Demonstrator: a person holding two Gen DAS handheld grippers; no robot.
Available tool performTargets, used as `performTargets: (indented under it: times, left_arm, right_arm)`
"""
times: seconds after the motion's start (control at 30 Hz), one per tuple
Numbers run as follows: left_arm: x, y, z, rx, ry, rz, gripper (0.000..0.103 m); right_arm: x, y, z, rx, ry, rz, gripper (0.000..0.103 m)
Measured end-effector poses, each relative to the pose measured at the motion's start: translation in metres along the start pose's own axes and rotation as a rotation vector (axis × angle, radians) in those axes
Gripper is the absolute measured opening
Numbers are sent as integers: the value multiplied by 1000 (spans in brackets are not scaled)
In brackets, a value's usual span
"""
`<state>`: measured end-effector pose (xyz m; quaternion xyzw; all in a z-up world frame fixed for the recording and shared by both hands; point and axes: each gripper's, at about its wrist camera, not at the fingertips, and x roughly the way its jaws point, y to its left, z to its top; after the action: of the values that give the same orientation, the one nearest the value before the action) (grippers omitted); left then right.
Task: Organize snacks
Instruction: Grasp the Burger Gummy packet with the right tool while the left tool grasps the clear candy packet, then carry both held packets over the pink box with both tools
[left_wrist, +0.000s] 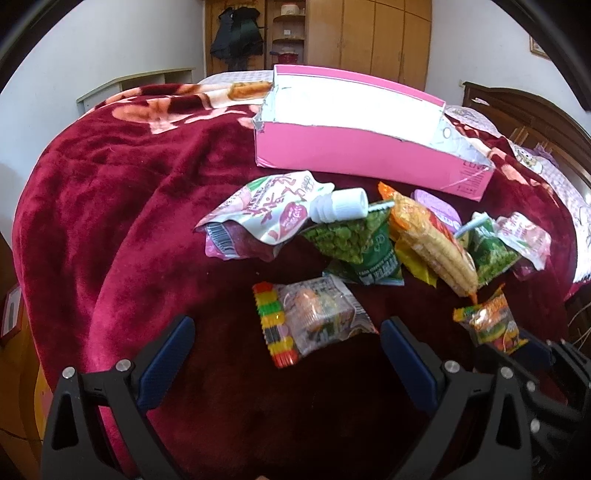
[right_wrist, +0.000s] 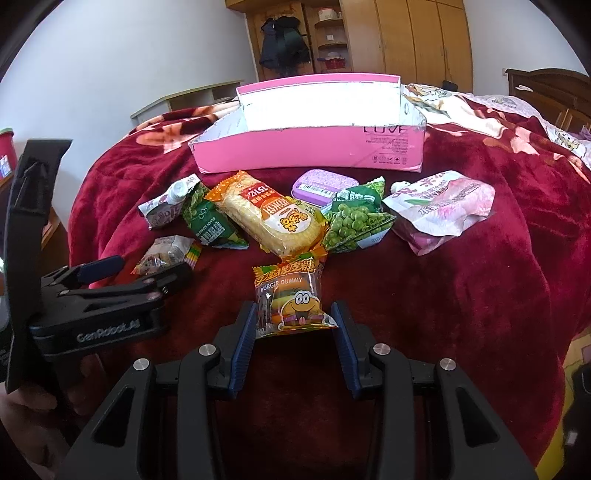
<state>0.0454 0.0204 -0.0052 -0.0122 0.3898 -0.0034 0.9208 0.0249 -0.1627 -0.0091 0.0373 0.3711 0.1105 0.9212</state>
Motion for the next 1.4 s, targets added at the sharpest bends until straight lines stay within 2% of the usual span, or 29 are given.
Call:
performTargets:
  times: [0.3,0.53,0.67,0.77,0.9,0.97,1.3,1.4]
  left_arm:
    - [10,-4,4,-11,-25,37,97]
    - [6,-3,1,9,-46,64,67]
    - [2,5,0,-11,-53,59,51]
    - [-3,12,-1,-27,-53,47,43]
    - [-12,17,-4,-33,-58,32,40]
    - [-15,18,-6,-33,-52,19,24]
    - [-33,27,-10,-48,-48,-67,19]
    - [-41,24,-10,-33,-67,-70,17]
  right_arm:
    - [5,-3,-2,15,7,10,43]
    - [5,-1,-2,11,12,-2,43]
    - [5,-1,-2,11,12,-4,43]
    - [2,-1,-2,13,2,0,43]
    - [-2,0,-1,11,-7,9,43]
    - [-4,1,-1,10,-12,14,43]
    - [-21,8,5,-7,-61,43,42]
    - [-26,10,6,-12,-77,51,42]
